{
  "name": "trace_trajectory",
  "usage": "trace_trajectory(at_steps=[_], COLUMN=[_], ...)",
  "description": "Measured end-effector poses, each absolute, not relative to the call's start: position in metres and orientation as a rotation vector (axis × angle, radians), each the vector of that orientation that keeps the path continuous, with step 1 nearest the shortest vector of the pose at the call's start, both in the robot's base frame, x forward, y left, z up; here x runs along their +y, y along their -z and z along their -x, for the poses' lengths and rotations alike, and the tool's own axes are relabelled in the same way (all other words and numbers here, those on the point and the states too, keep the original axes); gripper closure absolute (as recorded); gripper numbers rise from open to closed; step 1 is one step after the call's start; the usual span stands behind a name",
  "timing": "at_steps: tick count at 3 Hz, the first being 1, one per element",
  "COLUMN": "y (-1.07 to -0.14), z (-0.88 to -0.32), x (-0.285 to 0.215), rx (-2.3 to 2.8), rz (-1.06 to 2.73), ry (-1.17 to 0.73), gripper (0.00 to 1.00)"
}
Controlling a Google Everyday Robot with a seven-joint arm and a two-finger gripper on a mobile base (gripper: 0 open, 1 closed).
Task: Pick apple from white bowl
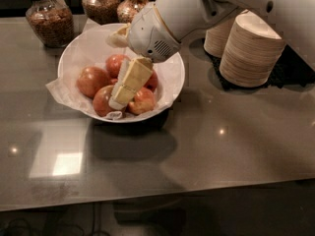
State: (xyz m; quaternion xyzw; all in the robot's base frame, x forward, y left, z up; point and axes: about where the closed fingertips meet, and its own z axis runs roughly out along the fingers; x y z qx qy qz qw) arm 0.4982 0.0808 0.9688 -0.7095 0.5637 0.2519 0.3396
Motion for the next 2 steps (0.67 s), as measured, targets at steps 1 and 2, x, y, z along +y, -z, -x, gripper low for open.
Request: trace_trajectory(at_steps=[1, 2], y=[-0.963, -0.959], z=[-0.513, -0.523], x=[0.099, 0.113], rx=[1.438, 1.42], rz=[1.862, 1.872], ry=[-0.683, -0.703], gripper=[0.19, 0.33])
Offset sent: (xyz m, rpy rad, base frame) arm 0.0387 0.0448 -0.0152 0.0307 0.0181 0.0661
